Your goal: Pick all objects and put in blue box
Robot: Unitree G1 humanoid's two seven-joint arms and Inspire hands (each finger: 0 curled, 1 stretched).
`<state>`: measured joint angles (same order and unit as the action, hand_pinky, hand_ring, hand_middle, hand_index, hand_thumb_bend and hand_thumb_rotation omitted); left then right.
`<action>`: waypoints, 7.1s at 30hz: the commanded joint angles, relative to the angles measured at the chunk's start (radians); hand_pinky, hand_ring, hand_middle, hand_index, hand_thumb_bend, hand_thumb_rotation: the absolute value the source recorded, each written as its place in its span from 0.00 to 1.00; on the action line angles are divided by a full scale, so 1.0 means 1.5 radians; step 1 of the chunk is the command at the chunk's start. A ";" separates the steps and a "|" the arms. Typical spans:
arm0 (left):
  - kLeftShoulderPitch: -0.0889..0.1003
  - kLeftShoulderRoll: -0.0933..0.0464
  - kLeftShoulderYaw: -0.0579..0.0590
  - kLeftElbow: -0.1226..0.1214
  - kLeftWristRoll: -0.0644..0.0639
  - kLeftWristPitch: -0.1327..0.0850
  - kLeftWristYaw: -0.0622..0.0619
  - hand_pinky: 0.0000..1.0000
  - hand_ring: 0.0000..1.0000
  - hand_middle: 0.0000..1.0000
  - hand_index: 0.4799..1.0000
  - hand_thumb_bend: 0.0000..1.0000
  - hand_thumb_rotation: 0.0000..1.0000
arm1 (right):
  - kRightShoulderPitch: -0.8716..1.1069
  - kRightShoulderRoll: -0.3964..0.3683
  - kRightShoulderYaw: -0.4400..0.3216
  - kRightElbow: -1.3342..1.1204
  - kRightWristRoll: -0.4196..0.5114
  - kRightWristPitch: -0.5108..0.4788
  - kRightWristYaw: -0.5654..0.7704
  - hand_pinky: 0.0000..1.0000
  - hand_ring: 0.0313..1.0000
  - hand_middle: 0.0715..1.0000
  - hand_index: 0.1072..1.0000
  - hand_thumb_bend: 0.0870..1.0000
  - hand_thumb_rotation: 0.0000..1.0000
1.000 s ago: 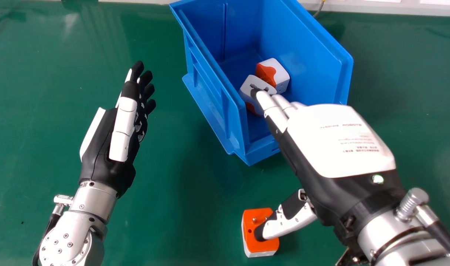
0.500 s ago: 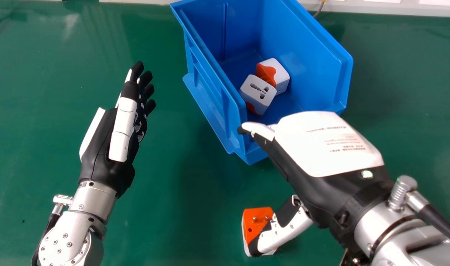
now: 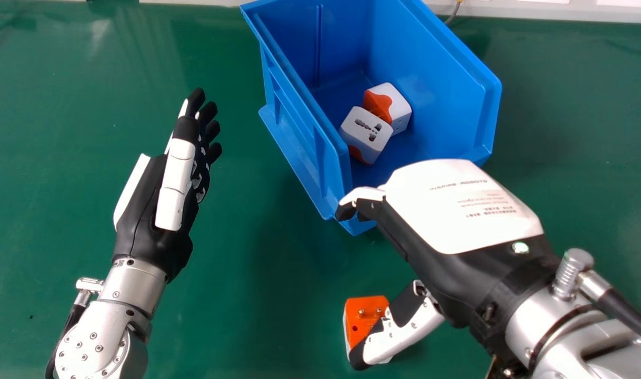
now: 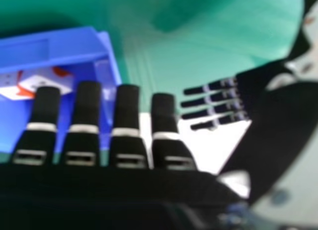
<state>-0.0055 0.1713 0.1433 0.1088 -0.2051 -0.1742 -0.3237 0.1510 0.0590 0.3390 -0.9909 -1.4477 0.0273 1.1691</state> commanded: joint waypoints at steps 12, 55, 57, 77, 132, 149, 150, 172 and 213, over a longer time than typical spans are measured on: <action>-0.005 0.003 0.003 -0.020 -0.001 -0.007 0.005 1.00 1.00 1.00 1.00 0.78 1.00 | 0.037 0.071 0.102 -0.018 -0.125 -0.009 0.048 0.70 0.73 0.75 0.73 0.90 0.30; -0.003 0.002 0.006 -0.030 -0.008 0.004 0.005 1.00 1.00 1.00 1.00 0.77 1.00 | 0.107 0.023 0.274 0.200 -0.331 0.076 -0.114 0.75 0.86 0.89 0.89 0.91 0.41; -0.002 0.003 0.005 -0.031 -0.009 0.003 0.001 1.00 1.00 1.00 1.00 0.77 1.00 | 0.105 0.023 0.274 0.201 -0.330 0.074 -0.108 0.76 0.86 0.90 0.89 0.91 0.42; -0.010 0.006 0.003 -0.031 -0.002 0.008 0.007 1.00 1.00 1.00 1.00 0.76 1.00 | 0.149 0.003 0.331 0.278 -0.298 0.122 -0.300 0.76 0.86 0.90 0.88 0.83 0.45; -0.021 0.016 0.014 -0.036 -0.010 0.039 -0.005 1.00 1.00 1.00 1.00 0.79 0.94 | 0.157 -0.046 0.432 0.275 -0.165 0.090 -0.292 0.72 0.83 0.85 0.81 0.69 0.34; -0.026 0.016 0.017 -0.020 -0.012 0.028 -0.013 1.00 1.00 1.00 1.00 0.79 0.94 | 0.089 -0.034 0.439 0.245 -0.340 0.085 -0.061 0.71 0.81 0.84 0.78 0.69 0.30; -0.026 0.016 0.018 -0.020 -0.010 0.029 -0.012 1.00 1.00 1.00 1.00 0.79 0.94 | 0.066 -0.043 0.438 0.248 -0.347 0.082 -0.029 0.71 0.81 0.84 0.78 0.69 0.30; -0.020 0.010 0.020 -0.031 -0.005 0.025 -0.012 1.00 1.00 1.00 1.00 0.79 0.95 | 0.089 -0.081 0.348 0.332 -0.078 0.221 -0.466 0.60 0.74 0.80 0.77 0.70 0.29; -0.040 0.025 0.021 0.000 -0.003 0.001 -0.018 1.00 1.00 0.99 1.00 0.79 0.95 | 0.206 -0.338 -0.012 0.134 0.314 0.006 -0.446 0.57 0.70 0.72 0.71 0.73 0.15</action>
<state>-0.0459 0.2046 0.1733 0.1135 -0.2052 -0.1486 -0.3461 0.4628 -0.4402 0.3277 -0.7715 -0.9643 0.0525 0.5076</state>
